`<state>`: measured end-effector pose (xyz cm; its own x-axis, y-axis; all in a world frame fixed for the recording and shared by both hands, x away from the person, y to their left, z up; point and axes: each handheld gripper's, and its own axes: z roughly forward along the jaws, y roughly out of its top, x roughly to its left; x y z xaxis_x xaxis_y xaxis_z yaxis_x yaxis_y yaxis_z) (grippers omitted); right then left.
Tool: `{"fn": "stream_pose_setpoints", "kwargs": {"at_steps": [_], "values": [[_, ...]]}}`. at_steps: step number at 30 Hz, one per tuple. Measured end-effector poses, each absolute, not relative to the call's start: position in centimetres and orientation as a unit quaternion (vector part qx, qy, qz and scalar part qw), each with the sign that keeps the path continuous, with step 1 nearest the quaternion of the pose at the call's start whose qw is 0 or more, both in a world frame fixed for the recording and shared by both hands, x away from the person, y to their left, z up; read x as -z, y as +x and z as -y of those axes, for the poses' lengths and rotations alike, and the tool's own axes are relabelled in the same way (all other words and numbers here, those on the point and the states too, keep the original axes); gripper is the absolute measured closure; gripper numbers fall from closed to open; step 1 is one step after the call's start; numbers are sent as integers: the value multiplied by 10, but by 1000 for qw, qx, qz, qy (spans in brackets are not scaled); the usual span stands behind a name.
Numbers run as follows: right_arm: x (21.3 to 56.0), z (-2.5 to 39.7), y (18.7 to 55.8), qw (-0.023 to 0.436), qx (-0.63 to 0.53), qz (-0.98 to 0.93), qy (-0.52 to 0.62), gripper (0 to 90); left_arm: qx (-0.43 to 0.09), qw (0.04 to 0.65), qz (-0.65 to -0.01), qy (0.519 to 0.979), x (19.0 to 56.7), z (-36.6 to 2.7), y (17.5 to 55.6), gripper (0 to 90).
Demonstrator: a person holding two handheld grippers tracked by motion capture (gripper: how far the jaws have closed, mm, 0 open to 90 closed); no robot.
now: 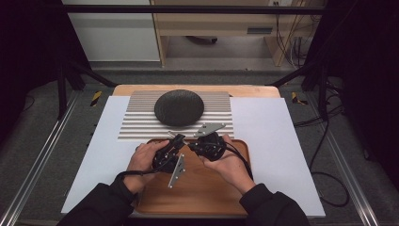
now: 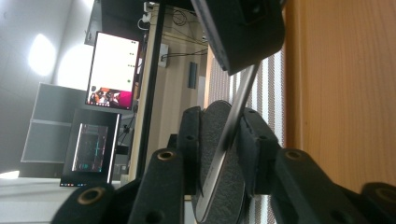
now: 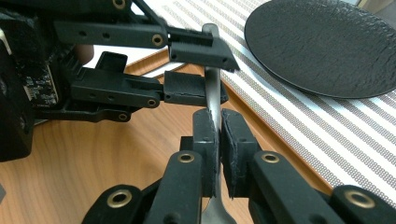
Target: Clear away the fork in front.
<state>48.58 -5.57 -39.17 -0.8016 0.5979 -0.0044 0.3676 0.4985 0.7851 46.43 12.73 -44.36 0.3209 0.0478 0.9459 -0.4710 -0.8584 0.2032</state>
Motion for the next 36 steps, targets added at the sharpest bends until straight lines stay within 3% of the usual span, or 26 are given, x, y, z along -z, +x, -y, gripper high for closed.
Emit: {"fn": "stream_pose_setpoints", "kwargs": {"at_steps": [10, 36], "values": [[391, 57, 486, 139, -419, -852, 284, 852, -568, 224, 142, 779, 443, -127, 464, 801], [391, 57, 488, 123, -421, -852, 285, 850, -568, 199, 163, 782, 443, -129, 462, 841]]}}
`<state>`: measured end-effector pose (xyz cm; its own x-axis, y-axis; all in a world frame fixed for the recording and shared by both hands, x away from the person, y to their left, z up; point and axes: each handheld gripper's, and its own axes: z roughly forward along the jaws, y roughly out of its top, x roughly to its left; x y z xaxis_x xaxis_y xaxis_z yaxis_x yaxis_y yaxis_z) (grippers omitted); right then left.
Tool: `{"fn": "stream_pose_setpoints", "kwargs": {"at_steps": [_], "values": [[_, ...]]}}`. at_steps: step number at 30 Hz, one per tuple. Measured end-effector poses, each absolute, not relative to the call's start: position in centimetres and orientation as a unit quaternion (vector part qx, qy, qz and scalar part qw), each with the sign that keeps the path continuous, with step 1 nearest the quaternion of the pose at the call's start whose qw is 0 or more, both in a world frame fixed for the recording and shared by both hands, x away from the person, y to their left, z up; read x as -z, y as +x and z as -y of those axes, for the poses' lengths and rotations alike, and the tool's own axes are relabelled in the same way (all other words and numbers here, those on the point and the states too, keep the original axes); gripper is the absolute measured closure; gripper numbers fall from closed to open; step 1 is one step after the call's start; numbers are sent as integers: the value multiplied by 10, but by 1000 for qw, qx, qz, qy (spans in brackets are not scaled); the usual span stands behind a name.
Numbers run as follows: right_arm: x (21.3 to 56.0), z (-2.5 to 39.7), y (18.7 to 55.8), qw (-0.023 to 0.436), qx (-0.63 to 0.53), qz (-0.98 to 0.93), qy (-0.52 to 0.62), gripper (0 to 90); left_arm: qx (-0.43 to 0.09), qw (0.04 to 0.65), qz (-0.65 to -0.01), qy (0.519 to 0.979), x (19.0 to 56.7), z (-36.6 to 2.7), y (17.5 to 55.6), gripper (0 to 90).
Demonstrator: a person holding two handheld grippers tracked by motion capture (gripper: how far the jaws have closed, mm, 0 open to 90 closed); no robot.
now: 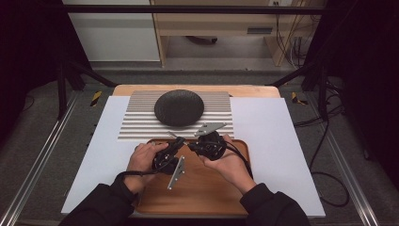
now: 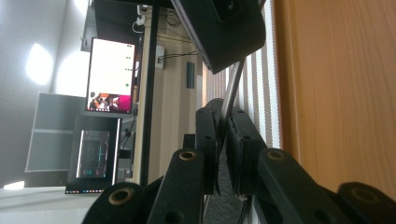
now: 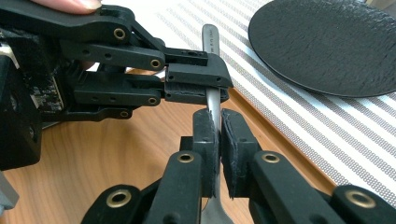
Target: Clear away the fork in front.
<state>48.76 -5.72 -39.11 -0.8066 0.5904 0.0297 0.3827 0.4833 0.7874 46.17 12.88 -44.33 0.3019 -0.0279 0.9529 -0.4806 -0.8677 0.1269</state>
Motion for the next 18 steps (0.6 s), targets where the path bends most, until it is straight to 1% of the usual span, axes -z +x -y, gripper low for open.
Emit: {"fn": "stream_pose_setpoints", "kwargs": {"at_steps": [6, 15, 18], "values": [[392, 57, 488, 113, -415, -855, 290, 847, -562, 194, 176, 785, 446, -130, 460, 853], [390, 59, 488, 102, -420, -851, 298, 769, -561, 188, 188, 784, 450, -130, 457, 870], [389, 59, 488, 104, -423, -850, 297, 758, -563, 188, 189, 782, 451, -130, 456, 872]]}}
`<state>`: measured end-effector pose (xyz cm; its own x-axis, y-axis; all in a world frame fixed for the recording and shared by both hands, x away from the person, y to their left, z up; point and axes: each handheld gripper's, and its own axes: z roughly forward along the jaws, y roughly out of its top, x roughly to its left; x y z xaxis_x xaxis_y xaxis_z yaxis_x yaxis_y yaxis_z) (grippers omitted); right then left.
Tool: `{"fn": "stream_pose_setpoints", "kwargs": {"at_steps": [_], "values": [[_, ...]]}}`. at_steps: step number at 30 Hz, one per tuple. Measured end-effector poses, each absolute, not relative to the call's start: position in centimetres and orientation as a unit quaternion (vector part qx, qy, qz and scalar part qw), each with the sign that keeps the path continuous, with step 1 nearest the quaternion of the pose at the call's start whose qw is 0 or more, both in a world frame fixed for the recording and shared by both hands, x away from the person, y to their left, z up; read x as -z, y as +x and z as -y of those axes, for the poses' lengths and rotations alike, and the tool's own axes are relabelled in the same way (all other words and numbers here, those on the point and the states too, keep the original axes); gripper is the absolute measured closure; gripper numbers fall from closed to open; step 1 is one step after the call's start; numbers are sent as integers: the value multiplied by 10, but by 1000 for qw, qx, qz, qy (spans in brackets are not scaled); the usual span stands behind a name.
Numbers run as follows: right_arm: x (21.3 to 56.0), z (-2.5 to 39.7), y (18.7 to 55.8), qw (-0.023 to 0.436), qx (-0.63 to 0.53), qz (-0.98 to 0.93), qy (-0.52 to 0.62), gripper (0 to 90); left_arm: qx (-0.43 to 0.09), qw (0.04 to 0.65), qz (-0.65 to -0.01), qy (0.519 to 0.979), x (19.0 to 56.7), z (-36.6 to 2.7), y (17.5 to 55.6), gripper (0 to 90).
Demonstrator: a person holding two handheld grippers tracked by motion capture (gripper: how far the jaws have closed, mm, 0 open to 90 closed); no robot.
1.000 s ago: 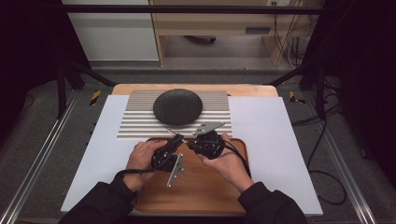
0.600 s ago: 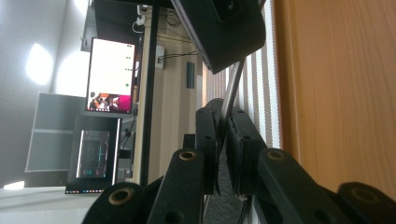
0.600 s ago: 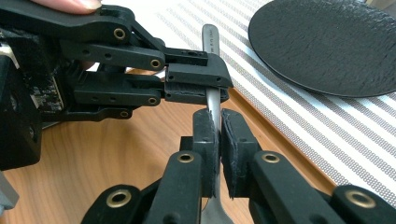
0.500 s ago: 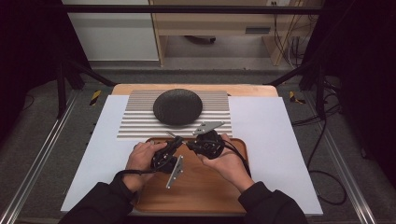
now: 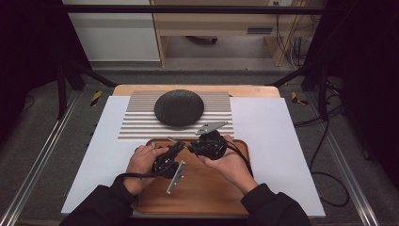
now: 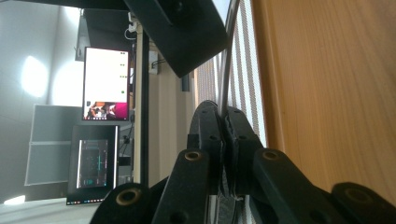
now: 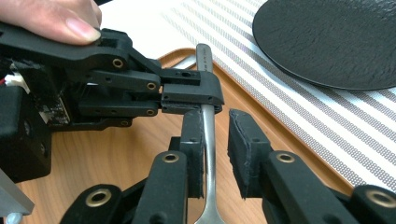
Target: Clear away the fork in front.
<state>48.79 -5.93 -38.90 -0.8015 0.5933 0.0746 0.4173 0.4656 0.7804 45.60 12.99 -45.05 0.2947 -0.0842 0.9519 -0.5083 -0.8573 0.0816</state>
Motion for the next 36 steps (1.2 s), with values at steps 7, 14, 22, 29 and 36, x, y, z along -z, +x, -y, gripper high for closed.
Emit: {"fn": "stream_pose_setpoints", "kwargs": {"at_steps": [7, 14, 22, 29, 36], "values": [[387, 60, 488, 105, -425, -848, 299, 746, -563, 190, 188, 782, 451, -131, 455, 873], [379, 67, 485, 115, -442, -837, 300, 725, -564, 191, 185, 782, 452, -135, 455, 873], [375, 84, 481, 137, -461, -821, 309, 700, -563, 189, 185, 783, 452, -138, 453, 873], [382, 93, 476, 153, -466, -812, 318, 661, -560, 193, 183, 785, 455, -143, 451, 873], [385, 110, 473, 162, -480, -793, 338, 652, -558, 193, 180, 787, 458, -148, 449, 873]]}}
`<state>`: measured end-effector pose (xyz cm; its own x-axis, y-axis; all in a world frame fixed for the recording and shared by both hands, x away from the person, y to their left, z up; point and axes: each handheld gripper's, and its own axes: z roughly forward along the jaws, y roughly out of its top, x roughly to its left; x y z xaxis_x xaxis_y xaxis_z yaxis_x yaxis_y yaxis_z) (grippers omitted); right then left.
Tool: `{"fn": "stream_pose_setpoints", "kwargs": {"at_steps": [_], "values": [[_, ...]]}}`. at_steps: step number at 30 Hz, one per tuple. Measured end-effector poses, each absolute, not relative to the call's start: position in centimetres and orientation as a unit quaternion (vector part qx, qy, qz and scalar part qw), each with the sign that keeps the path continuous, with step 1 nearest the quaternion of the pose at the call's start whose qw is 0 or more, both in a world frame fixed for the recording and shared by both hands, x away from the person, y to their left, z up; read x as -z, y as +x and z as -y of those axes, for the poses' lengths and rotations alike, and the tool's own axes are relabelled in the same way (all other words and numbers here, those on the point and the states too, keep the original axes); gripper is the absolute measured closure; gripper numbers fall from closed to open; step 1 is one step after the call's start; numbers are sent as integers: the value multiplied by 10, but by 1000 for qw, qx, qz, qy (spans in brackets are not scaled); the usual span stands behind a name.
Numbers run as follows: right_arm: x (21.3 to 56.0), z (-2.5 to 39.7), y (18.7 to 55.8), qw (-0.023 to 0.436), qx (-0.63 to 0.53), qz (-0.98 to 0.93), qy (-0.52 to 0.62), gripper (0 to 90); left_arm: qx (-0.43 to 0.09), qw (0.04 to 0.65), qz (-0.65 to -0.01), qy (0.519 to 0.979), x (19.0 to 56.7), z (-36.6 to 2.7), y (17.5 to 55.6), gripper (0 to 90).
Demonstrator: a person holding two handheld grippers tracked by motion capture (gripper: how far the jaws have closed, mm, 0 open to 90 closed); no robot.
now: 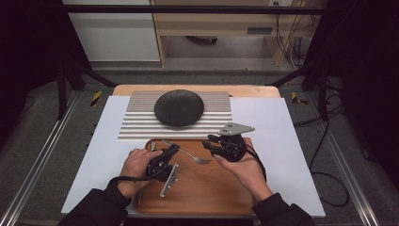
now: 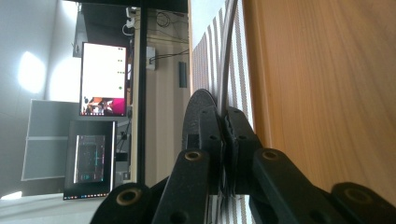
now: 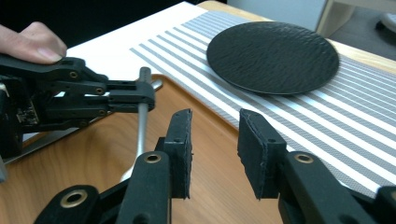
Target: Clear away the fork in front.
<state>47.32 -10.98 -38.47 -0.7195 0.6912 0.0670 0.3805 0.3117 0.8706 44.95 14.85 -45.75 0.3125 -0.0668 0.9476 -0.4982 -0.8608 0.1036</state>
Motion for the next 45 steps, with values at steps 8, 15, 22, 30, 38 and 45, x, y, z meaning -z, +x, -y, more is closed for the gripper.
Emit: {"fn": "stream_pose_setpoints", "kwargs": {"at_steps": [8, 15, 22, 30, 38, 45], "values": [[391, 132, 466, 189, -485, -776, 358, 644, -553, 189, 181, 791, 460, -154, 446, 873], [407, 153, 459, 208, -481, -763, 379, 625, -552, 190, 177, 793, 461, -160, 445, 873], [423, 174, 449, 230, -486, -746, 393, 584, -550, 185, 175, 795, 462, -166, 444, 873], [441, 198, 431, 267, -488, -720, 416, 552, -541, 187, 177, 801, 464, -167, 445, 873], [457, 217, 422, 276, -490, -695, 448, 554, -531, 183, 180, 807, 467, -166, 446, 872], [459, 216, 422, 278, -489, -693, 451, 555, -525, 179, 179, 813, 466, -168, 447, 872]]}}
